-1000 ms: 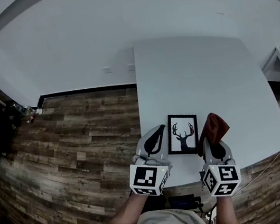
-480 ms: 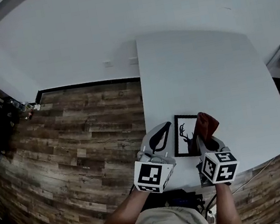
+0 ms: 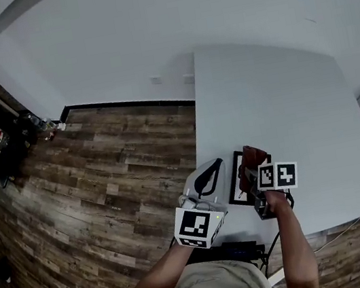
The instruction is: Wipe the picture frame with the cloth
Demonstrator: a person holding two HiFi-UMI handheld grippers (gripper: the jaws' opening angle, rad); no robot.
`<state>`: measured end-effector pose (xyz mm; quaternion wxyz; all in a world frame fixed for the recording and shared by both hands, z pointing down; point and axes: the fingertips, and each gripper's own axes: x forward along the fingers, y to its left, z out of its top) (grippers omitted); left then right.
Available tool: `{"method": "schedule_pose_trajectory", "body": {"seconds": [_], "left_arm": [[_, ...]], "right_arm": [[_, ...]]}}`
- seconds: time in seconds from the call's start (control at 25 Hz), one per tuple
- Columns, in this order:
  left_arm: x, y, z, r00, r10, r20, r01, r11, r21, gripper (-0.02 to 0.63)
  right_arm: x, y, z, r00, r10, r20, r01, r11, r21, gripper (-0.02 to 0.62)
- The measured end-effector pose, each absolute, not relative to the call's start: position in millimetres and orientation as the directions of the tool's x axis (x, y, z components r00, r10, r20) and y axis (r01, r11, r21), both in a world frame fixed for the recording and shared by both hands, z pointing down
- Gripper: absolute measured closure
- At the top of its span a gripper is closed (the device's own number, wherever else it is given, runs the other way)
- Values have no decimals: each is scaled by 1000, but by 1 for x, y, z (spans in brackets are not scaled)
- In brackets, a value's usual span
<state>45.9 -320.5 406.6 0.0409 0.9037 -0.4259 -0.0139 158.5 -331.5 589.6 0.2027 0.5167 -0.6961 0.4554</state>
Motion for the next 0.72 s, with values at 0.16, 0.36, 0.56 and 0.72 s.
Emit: {"method": "schedule_pose_trajectory", "body": {"seconds": [0.16, 0.36, 0.56, 0.72], "left_arm": [[42, -319, 407, 621, -784, 12, -782, -618, 76, 606], [37, -319, 408, 601, -799, 24, -799, -599, 54, 606], [31, -317, 411, 591, -806, 31, -807, -589, 52, 606], [28, -315, 413, 589, -807, 33, -808, -587, 57, 606]], "right_arm": [[147, -341, 615, -401, -463, 791, -904, 57, -425, 535], [137, -354, 635, -402, -414, 817, -905, 45, -423, 535], [136, -364, 648, -411, -374, 831, -899, 18, -437, 535], [135, -368, 653, -402, -359, 842, -905, 17, -424, 535]]}}
